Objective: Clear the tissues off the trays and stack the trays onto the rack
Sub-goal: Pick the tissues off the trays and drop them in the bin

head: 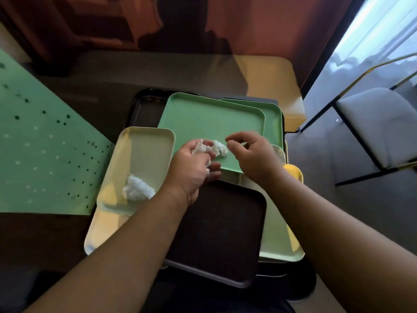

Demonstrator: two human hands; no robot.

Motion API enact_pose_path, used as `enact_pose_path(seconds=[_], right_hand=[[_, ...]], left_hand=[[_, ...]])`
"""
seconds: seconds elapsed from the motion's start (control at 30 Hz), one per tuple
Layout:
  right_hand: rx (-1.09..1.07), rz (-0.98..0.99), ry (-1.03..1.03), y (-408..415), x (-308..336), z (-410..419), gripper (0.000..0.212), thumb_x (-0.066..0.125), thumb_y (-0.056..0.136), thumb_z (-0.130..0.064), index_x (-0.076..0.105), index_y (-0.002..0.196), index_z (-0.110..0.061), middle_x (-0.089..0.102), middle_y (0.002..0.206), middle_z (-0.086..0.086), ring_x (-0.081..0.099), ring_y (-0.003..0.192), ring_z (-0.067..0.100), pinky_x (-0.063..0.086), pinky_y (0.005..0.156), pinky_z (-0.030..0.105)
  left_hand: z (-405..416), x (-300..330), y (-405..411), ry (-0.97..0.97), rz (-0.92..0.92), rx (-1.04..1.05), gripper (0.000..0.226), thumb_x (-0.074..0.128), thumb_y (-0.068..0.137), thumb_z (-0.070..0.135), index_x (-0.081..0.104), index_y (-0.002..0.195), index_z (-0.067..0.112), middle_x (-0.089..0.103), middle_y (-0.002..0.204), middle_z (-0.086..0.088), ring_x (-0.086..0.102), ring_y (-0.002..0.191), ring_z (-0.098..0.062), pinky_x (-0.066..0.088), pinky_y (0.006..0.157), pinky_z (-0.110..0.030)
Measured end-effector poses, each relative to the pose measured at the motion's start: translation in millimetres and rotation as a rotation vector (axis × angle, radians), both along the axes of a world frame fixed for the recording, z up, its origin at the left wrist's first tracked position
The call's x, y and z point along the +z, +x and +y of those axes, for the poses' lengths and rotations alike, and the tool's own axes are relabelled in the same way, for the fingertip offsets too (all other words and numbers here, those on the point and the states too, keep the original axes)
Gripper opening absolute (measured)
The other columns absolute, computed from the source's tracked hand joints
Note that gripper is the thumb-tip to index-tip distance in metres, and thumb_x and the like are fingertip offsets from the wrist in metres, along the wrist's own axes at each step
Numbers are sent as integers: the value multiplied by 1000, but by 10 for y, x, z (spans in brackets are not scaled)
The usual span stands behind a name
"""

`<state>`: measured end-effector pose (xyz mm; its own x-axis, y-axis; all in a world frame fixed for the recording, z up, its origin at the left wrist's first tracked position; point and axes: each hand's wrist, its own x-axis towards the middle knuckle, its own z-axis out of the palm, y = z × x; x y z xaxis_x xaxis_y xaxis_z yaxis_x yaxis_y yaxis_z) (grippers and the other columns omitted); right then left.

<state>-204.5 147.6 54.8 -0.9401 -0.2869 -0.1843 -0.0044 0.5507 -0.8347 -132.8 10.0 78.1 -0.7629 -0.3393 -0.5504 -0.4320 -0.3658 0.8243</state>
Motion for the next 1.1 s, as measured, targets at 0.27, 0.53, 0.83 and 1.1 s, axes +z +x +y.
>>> enact_pose_path(seconds=[0.27, 0.53, 0.83, 1.1], right_hand=[[363, 67, 701, -146, -527, -493, 41, 62, 95, -29, 62, 135, -24, 53, 135, 8, 63, 111, 29, 53, 81, 35], [141, 131, 49, 367, -50, -829, 8, 71, 93, -24, 63, 92, -24, 66, 83, -5, 62, 69, 15, 50, 61, 28], [204, -58, 246, 986, -122, -959, 36, 68, 88, -18, 57, 122, -23, 57, 116, 6, 60, 84, 16, 49, 76, 30], [284, 96, 543, 1127, -375, -953, 11, 59, 95, -30, 56, 89, -22, 55, 95, 1, 59, 84, 28, 48, 67, 37]], left_hand=[[-466, -127, 380, -119, 44, -15, 20, 70, 86, 1, 66, 94, 18, 61, 69, 0, 55, 59, -12, 48, 52, -26], [-694, -45, 484, -4, 3, 40, 30, 70, 90, 37, 63, 112, 17, 67, 97, -6, 63, 83, -20, 53, 64, -32], [-1030, -102, 751, -259, -7, 106, 19, 50, 100, 7, 63, 99, 21, 63, 83, -5, 67, 81, -23, 63, 81, -48], [-1350, -191, 1096, -329, -27, 152, 32, 54, 88, -4, 68, 93, 24, 63, 80, -2, 57, 68, -17, 54, 60, -33]])
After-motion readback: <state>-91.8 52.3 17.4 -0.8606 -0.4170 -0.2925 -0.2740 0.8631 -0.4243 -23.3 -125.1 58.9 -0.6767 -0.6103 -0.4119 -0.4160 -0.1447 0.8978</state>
